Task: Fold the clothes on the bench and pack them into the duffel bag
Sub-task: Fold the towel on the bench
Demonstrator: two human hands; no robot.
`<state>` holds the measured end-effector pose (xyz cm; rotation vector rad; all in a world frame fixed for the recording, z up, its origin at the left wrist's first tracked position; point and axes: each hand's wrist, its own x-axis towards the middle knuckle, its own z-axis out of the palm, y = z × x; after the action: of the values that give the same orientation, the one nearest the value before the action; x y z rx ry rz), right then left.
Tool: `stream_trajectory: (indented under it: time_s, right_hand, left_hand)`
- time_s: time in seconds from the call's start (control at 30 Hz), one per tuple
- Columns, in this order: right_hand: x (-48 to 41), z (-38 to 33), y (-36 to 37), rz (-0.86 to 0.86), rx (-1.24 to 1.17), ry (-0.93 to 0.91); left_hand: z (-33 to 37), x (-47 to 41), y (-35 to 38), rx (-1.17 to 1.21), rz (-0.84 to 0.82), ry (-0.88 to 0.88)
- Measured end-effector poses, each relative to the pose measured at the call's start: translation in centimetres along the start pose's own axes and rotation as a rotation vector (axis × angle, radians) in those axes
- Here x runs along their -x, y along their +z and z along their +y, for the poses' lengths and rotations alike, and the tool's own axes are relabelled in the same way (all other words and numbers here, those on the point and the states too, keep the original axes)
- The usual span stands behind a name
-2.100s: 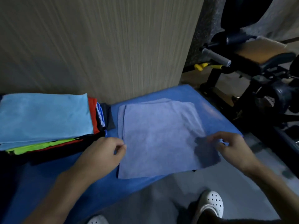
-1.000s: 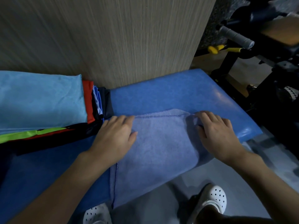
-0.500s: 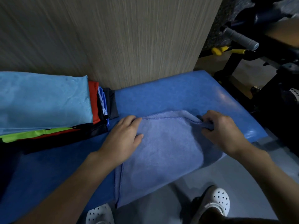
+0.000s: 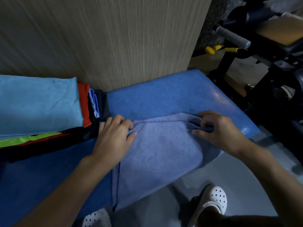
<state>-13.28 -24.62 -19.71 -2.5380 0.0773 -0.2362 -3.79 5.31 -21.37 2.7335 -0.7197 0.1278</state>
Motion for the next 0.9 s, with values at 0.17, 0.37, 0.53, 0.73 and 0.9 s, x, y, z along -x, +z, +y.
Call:
stream_trajectory:
  time_s: [0.17,0.37,0.53,0.73,0.9]
  right_hand:
    - [-0.2,-0.7,0.8,-0.026,-0.164,0.039]
    - [-0.6,-0.2,1.4,-0.127,-0.286,0.024]
    - [-0.4,-0.3,1.4,-0.13,-0.343,0.051]
    - [-0.3,-1.0,0.9,-0.19,-0.353,-0.01]
    - [-0.4,-1.5,0.5,-0.279,-0.312,-0.099]
  left_hand:
    - [0.0,-0.1,-0.1,-0.01,-0.05,-0.042]
    - [0.1,-0.1,-0.5,0.047,-0.068,-0.091]
    - [0.2,-0.2,-0.9,0.072,-0.107,-0.117]
    - [0.3,-0.2,-0.8,0.03,-0.124,-0.174]
    - [0.3,0.0,-0.8,0.072,-0.086,-0.168]
